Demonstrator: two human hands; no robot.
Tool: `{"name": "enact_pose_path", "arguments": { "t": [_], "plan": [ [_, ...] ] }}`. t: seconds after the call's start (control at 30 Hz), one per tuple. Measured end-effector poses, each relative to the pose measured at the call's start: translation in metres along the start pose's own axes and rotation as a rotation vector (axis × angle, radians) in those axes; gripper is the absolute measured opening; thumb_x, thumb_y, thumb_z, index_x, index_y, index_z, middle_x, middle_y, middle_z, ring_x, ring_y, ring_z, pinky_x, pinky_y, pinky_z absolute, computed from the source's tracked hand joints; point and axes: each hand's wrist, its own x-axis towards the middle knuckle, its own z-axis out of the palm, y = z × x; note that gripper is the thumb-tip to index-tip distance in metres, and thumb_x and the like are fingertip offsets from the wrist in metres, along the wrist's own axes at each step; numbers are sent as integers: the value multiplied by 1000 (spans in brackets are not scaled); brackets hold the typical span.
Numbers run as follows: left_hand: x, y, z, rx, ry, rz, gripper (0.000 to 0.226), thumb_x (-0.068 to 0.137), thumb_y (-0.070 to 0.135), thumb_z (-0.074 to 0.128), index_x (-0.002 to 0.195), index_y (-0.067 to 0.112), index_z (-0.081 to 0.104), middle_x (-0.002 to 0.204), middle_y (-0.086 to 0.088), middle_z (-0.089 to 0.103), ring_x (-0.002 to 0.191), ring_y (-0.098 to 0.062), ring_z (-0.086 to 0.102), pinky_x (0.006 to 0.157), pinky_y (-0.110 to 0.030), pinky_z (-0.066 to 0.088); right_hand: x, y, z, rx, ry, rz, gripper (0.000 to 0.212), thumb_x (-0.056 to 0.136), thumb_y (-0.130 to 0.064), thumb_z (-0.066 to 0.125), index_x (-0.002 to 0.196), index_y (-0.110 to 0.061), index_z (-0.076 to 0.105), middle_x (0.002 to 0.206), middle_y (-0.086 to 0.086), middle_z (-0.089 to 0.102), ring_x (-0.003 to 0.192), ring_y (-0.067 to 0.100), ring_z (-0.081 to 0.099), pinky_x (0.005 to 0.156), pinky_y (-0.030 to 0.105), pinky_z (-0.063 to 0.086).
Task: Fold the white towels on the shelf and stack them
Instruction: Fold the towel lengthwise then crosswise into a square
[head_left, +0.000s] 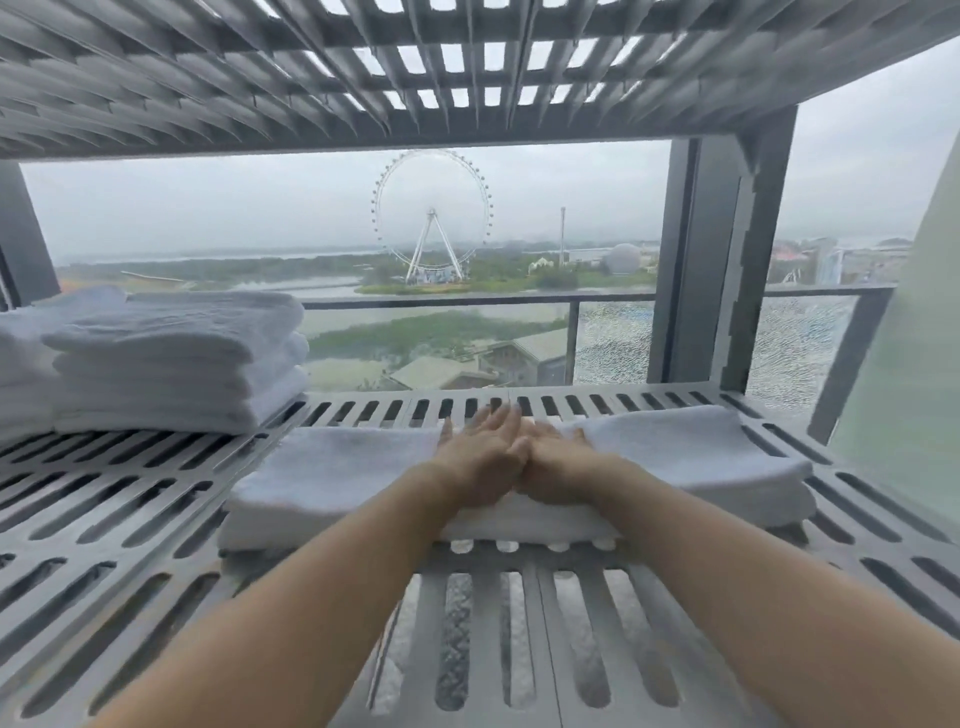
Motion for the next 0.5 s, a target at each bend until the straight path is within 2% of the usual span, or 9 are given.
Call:
{"name": "enact_pose_path", "arguments": {
  "t": [0.07,0.13,0.23,0.33,0.4,0.5],
  "plan": [
    [-7,-11,14,137,-64,70,51,101,30,12,144,24,-14,156,-2,-14,142,-18,-13,115,-48,-4,-11,30,-5,-39,-23,78,68,92,-60,13,148,-24,-2,157,-2,-7,143,19,-6,113,53,-8],
    [-12,-19,12,176,-126,44,48,101,35,9,138,24,-20,155,-1,-18,140,-14,-16,115,-46,-6,-19,56,-10,-42,-17,161,69,90,-62,12,148,-26,0,157,-1,-4,143,18,-5,113,51,-9],
    [5,11,-7,95,-184,12,53,100,38,7,147,19,-7,156,1,-13,142,-15,-13,112,-52,-9,-16,61,-12,-35,-23,141,65,93,-55,13,148,-22,2,157,0,-1,144,19,-4,114,51,-6],
    [35,64,-15,-90,-59,13,50,100,31,10,148,17,4,157,5,-3,143,-10,-5,111,-48,-12,-14,67,-14,-57,39,85,60,94,-43,14,148,-18,9,157,2,10,143,19,6,112,55,2],
    [43,79,-4,-48,-49,8,50,101,31,10,148,17,5,157,4,-1,144,-11,-3,113,-46,-9,-23,87,-14,-47,30,145,61,93,-51,13,148,-27,6,157,-2,5,144,18,0,111,58,-5],
    [43,71,12,51,-135,-36,54,100,41,9,148,18,-1,157,4,-5,143,-11,-5,114,-44,-8,-38,108,-11,-16,-5,232,64,90,-61,12,146,-34,-1,157,-3,-8,143,18,-10,107,57,-15]
  ]
}}
